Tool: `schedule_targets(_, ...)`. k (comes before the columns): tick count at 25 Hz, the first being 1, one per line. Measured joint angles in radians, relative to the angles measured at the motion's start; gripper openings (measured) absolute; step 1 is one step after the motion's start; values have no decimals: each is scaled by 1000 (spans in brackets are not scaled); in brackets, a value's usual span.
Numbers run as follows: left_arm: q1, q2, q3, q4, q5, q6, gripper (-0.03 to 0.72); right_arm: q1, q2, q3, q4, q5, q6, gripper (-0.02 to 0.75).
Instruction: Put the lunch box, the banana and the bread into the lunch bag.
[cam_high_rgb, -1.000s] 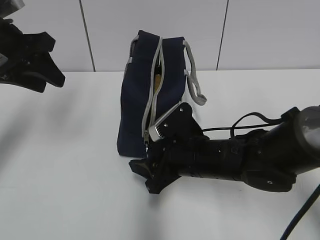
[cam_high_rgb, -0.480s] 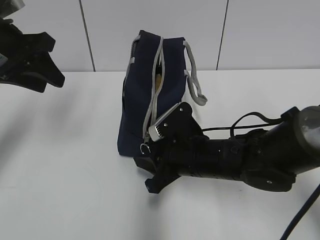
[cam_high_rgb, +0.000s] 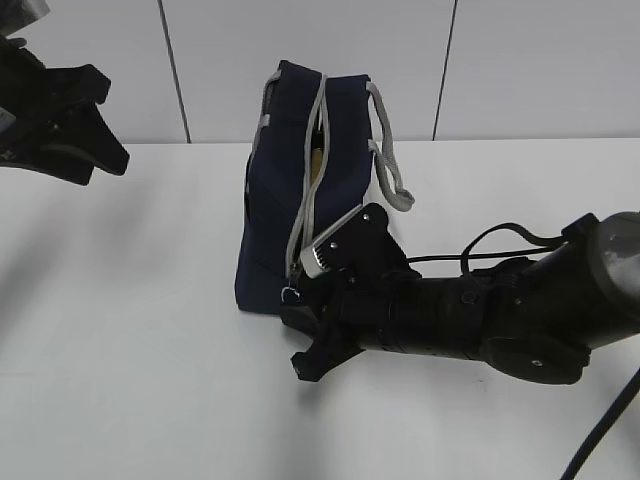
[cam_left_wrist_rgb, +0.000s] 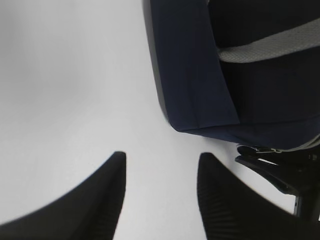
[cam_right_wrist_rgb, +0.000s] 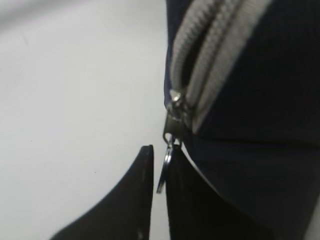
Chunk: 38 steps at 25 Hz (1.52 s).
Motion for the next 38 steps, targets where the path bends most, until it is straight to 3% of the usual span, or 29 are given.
schedule_targets(3, 0, 0, 0, 0, 0, 0, 340, 0, 0, 0, 4, 2, 0, 0)
schedule_targets(5, 0, 0, 0, 0, 0, 0, 340, 0, 0, 0, 4, 4, 0, -16)
schedule_targets(14, 0, 0, 0, 0, 0, 0, 340, 0, -70, 0, -3, 105, 0, -16)
schedule_targets(24, 0, 0, 0, -2, 0, 0, 330, 0, -167, 6, -94, 199, 21, -16)
schedule_targets(32, 0, 0, 0, -13, 1, 0, 329, 0, -194, 8, -284, 171, 126, -16)
schedule_targets(38, 0, 0, 0, -15, 2, 0, 329, 0, -194, 8, -309, 122, 132, -16)
